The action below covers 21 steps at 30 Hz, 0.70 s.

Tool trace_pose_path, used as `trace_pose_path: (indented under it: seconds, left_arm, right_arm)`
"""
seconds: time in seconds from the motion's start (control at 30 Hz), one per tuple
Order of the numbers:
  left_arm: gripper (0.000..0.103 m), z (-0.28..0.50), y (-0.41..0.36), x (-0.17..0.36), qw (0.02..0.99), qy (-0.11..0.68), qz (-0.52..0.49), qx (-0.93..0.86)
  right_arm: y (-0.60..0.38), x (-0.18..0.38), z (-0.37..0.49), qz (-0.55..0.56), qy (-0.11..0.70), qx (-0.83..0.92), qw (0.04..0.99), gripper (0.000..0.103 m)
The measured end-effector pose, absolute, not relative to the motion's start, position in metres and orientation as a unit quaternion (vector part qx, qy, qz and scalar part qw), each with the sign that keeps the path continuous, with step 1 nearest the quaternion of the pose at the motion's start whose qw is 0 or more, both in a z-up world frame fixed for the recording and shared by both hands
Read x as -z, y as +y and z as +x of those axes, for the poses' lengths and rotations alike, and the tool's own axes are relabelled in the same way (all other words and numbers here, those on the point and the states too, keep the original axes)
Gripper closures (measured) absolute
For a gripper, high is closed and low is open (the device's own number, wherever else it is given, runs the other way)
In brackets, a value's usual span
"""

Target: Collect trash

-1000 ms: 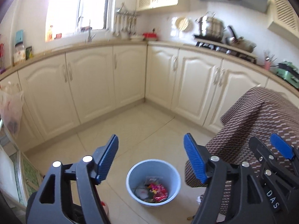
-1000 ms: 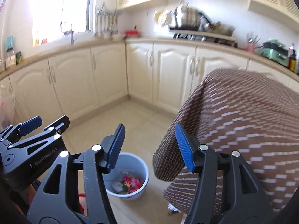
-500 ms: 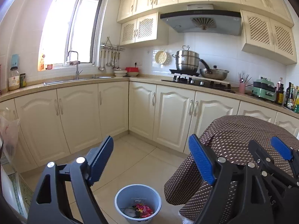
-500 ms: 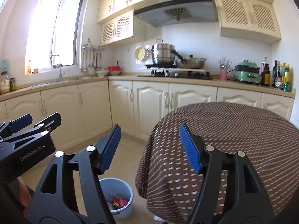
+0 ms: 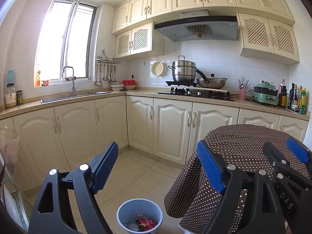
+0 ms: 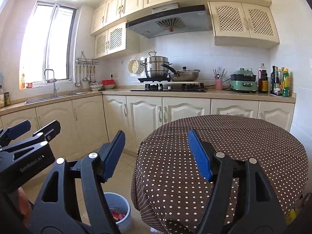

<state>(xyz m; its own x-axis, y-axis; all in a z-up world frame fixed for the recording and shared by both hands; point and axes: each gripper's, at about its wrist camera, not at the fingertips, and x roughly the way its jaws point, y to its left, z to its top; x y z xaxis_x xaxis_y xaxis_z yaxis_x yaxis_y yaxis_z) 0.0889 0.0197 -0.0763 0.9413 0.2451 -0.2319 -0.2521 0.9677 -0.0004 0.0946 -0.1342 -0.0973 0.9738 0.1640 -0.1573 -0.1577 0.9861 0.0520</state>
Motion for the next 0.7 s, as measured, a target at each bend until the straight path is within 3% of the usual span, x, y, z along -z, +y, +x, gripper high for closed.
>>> trace_pose_path:
  seconds: [0.7]
  left_arm:
    - [0.022,0.094,0.023,0.083,0.983,0.133,-0.016,-0.122]
  right_arm:
    - [-0.145,0.103,0.099,0.036,0.089,-0.075,0.993,0.035]
